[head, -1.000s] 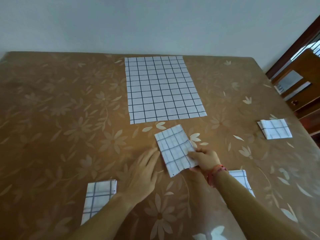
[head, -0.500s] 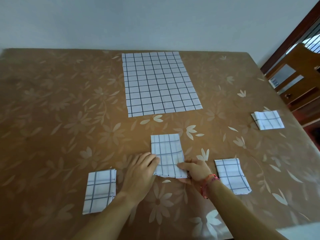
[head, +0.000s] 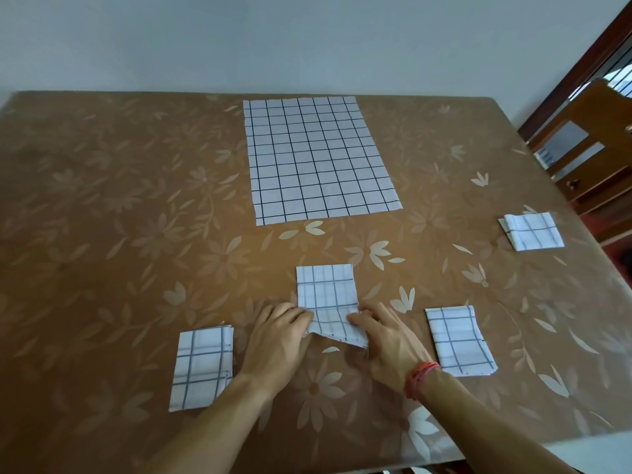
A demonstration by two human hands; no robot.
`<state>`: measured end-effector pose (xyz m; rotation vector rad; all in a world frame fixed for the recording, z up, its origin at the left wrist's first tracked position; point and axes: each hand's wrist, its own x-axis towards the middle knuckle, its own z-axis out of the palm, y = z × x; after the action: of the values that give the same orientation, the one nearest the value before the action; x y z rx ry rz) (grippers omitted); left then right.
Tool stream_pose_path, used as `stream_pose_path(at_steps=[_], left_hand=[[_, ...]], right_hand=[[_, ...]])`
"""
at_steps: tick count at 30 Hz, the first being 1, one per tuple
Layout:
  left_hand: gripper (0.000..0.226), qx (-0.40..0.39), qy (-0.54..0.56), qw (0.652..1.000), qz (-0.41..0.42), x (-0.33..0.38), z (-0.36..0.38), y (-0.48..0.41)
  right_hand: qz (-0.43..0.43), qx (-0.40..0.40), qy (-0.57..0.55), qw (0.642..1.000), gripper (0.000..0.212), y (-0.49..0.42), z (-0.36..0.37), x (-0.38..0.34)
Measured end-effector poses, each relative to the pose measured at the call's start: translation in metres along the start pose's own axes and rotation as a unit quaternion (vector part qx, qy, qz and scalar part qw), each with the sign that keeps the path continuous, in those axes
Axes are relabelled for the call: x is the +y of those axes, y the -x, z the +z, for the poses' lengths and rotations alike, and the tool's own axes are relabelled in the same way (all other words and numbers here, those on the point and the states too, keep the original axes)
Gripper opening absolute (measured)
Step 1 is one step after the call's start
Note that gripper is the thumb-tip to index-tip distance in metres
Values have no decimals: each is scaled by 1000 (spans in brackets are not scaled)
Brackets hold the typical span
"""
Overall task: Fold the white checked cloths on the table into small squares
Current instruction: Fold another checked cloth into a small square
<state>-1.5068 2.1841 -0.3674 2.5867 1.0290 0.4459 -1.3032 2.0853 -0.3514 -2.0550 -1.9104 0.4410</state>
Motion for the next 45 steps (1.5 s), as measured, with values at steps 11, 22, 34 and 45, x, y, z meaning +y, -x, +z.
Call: stream_pose_path(at_steps=[11,22,34,45], left_hand=[[17,4,35,997,-64,-10,-1,-4],[26,20,72,980,-183,-14,0,-29],[51,-13,-95,995,-6,-25,5,-39],[52,-96,-128,987,10,-45,19,-37]], right_hand=[[56,26,-61,996,7,-26,-3,5],[226,-2,-144,963,8,-53,-2,3],[273,3,-140,952,20,-71,-2,4],[214,25,-11,976,33,-75,-4,-8]])
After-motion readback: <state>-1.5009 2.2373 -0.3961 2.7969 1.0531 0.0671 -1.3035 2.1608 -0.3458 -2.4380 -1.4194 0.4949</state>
